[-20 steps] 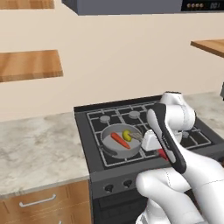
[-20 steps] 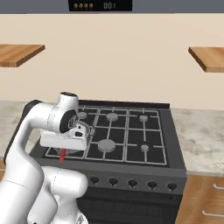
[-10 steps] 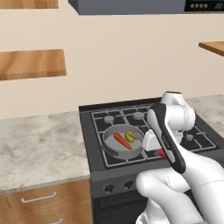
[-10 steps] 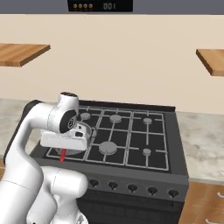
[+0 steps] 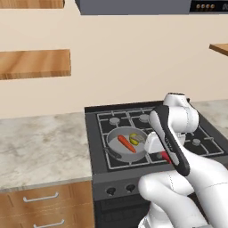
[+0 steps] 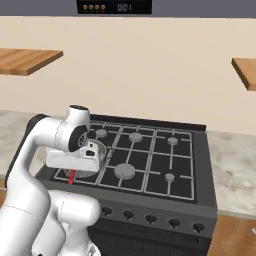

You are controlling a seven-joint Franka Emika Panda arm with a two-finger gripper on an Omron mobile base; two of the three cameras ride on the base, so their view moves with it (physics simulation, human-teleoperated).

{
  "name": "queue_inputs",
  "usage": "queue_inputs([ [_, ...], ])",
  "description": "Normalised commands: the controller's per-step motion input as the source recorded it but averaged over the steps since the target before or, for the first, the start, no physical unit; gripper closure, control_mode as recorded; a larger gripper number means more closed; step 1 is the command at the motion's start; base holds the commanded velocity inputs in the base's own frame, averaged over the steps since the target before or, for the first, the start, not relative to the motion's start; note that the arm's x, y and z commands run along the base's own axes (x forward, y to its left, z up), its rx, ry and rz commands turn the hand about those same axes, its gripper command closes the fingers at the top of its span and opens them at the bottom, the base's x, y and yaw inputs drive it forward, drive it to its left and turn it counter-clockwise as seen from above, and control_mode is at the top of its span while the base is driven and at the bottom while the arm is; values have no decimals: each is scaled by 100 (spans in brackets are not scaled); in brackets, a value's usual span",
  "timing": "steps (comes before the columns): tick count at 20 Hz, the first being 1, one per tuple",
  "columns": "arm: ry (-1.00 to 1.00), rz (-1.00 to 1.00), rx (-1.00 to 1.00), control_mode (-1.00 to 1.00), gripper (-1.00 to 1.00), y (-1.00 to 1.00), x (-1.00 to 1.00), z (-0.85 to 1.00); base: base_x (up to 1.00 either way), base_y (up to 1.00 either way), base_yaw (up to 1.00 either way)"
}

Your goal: Put the carrot and lemon in the pot. Retrieve the spatula and lightly stir the vegetables in the pot.

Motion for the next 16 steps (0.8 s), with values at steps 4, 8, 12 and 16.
queue_inputs([
  [4,0,0,0,100,100,0,0,0,0,0,0],
  [8,1,0,0,-100,100,0,0,5,0,0,0],
  [12,16,8,-11,-100,100,0,26,69,0,0,0],
  [16,6,19,-33,-100,100,2,78,53,0,0,0],
])
